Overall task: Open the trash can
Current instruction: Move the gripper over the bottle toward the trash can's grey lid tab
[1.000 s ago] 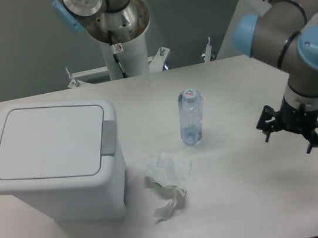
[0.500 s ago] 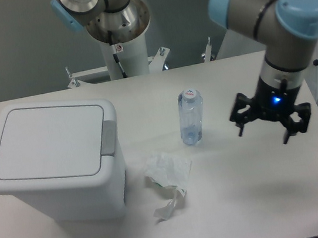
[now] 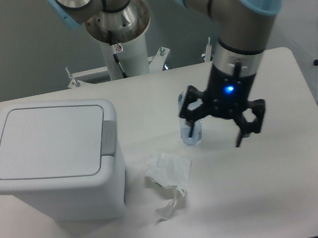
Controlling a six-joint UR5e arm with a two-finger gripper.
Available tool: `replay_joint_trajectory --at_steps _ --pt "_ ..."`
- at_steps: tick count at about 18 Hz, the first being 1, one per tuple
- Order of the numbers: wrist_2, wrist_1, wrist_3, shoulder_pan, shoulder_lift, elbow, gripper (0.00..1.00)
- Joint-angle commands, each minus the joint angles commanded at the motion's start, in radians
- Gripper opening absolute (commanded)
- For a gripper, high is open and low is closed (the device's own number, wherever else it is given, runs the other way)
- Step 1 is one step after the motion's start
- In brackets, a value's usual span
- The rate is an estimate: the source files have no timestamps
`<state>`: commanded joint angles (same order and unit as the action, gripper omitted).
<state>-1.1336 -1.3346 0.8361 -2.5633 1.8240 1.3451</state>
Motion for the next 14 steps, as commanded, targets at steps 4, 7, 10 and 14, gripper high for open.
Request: replay_joint_trajectory --at_steps 4,7,10,14 --pt "0.018 0.002 -0.023 0.031 -0.019 0.029 1.0" --pt "0.069 0.005 -0.067 0.045 -0.022 0.029 1.0" --pt "0.078 0.017 -0.075 0.064 -0.022 0.031 1.0" --pt "0.078 0.017 -0.08 0.1 -0.023 0.037 1.0"
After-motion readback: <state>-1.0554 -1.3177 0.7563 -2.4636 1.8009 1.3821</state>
